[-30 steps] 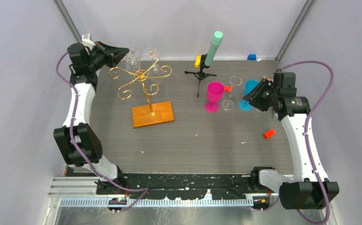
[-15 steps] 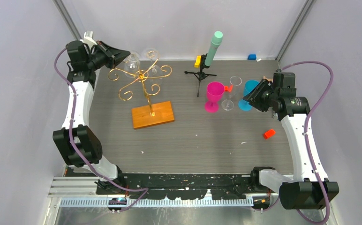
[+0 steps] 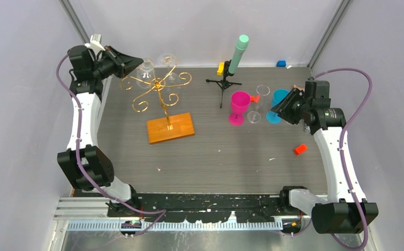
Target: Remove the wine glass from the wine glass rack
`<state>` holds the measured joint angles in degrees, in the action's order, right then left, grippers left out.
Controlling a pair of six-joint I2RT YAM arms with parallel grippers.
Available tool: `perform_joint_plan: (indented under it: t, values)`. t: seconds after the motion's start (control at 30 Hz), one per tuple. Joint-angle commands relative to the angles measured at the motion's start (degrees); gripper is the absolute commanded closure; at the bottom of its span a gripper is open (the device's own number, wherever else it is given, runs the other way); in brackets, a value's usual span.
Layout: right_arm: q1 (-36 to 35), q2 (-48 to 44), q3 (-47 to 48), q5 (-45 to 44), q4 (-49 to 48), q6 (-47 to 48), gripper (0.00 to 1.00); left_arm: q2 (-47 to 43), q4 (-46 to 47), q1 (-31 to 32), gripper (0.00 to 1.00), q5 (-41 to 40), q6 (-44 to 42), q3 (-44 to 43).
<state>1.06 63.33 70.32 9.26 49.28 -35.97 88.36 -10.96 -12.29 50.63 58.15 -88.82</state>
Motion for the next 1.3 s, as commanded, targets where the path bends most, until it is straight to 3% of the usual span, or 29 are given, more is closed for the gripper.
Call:
perform_joint_plan:
  t: [0.0, 0.5, 0.87, 1.13, 1.27]
  values:
    - [-0.3, -1.5, 0.5, -0.3, -2.4, -0.2, 0.59, -4.2, 2.6, -1.4, 1.00, 2.6, -1.5, -1.8]
    - [-0.3, -2.0, 0.7, -0.1, -2.1, -0.4, 0.57, -4.9, 0.5, -5.6, 1.00, 3.2, -3.5, -1.1]
    - [-0.4, -2.3, 1.0, 1.2, -1.5, -0.8, 0.49, -7.3, -0.8, -14.5, 1.00, 2.1, -3.2, -0.5]
    - [-0.3, -3.9, -1.4, 3.7, -3.8, -1.3, 0.27, -14.9, -8.0, -17.7, 1.00, 1.0, -5.6, 4.5]
    - [-0.4, -4.5, -2.5, 7.7, -5.8, -2.7, 0.24, -20.1, -15.2, -17.8, 1.00, -2.9, -9.9, 6.7]
